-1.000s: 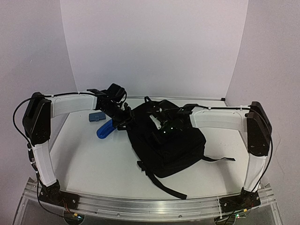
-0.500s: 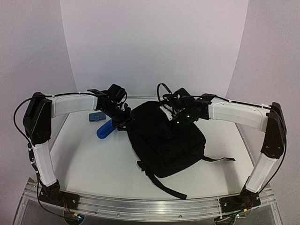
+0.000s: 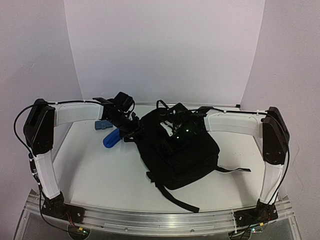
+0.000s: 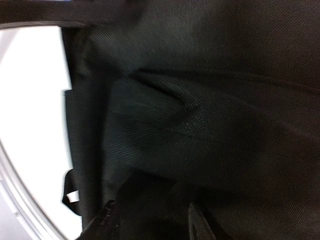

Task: Pack the student bag
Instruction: Unzip the student bag at the center of the board.

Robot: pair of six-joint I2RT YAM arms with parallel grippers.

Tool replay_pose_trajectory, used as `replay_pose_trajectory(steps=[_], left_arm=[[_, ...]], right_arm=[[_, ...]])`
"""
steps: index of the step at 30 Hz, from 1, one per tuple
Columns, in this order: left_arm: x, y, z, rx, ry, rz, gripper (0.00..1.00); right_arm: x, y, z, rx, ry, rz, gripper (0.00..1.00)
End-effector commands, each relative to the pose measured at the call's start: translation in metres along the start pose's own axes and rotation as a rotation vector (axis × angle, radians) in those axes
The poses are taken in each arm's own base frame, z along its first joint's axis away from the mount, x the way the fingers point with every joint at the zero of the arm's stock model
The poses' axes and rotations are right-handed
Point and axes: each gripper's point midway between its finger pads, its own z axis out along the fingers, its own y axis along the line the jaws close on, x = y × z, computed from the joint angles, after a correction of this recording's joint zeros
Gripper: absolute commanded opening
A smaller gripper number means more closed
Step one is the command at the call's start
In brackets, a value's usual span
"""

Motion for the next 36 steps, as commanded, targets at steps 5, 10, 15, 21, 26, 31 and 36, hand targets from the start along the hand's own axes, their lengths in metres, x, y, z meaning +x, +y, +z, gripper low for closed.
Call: replay_pose_trajectory(steps=[5,10,15,21,26,31,36], left_arm=[[0.014,-0.001,-0.007,0.045,0.007,-0.032,0.59],[0.01,-0.002,0.012,0.051,0.041,-0.032,0.57],[0.012,0.004,0.014,0.018,0.049,-0.029,0.32],[0.02,0.03,0.008,-0.058,0.06,-0.052,0.03],[0.022,0.042,0.003,-0.077,0.065,-0.058,0.0],[0.024,0.046,-0.002,-0.08,0.07,-0.054,0.0],[0.026,0.043,-0.005,-0.062,0.074,-0.035,0.0]], right_arm=[[-0.022,-0.013,-0.004,0.103,-0.069,0.003,0.11],[-0.028,-0.02,-0.008,0.107,-0.084,0.012,0.0],[-0.032,-0.033,-0.025,0.122,-0.113,0.009,0.0],[-0.035,-0.075,-0.052,0.163,-0.15,0.048,0.0],[-0.03,-0.136,-0.065,0.24,-0.148,0.093,0.0],[-0.03,-0.206,-0.082,0.332,-0.155,0.124,0.0],[-0.034,-0.267,-0.09,0.401,-0.162,0.181,0.0]])
